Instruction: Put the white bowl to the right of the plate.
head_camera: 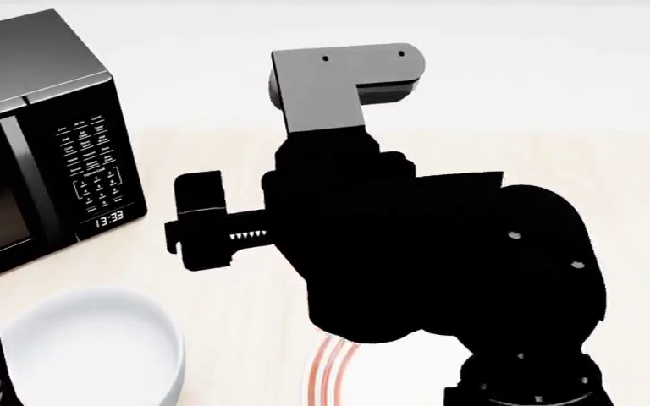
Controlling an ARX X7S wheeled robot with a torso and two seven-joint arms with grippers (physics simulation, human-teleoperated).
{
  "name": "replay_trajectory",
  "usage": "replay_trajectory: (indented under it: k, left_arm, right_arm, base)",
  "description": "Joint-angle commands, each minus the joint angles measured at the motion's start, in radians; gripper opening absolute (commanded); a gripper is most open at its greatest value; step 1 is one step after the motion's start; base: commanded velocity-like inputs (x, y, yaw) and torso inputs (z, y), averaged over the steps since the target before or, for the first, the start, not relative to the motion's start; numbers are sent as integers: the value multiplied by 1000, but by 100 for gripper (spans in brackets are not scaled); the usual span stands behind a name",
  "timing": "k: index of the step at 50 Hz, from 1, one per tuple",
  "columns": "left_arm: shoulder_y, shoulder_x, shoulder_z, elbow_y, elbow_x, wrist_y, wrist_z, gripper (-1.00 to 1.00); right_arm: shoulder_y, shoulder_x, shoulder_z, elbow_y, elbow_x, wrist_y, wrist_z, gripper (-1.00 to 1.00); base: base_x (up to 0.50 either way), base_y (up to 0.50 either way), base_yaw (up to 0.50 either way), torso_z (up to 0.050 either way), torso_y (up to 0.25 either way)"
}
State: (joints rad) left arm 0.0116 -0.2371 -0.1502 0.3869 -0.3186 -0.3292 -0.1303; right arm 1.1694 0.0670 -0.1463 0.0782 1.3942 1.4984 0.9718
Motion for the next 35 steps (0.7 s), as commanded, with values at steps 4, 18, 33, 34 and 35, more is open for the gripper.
replay_trajectory:
  k: [4,18,33,34,35]
  left_arm:
    - [22,-11,-76,-8,-18,37,-28,100]
    - [43,-28,-115,3,-41,46,-33,100]
    - [51,-35,-129,23,-66,41,-36,100]
    - [52,-35,-128,24,-67,43,-36,100]
    - [52,-36,-129,25,-67,43,-36,100]
  right_arm:
    - [40,-50,-125,159,187,-82,171,100]
    - [80,-57,-325,333,105,-245,1,100]
    - [125,-63,-518,501,209,-373,-86,100]
    - [126,-63,-534,513,220,-381,-90,100]
    - [129,-62,-547,519,226,-390,-95,100]
  base:
    - [0,0,0,0,0]
    - [0,0,0,0,0]
    - [0,0,0,0,0]
    - [0,0,0,0,0]
    - [0,0,0,0,0]
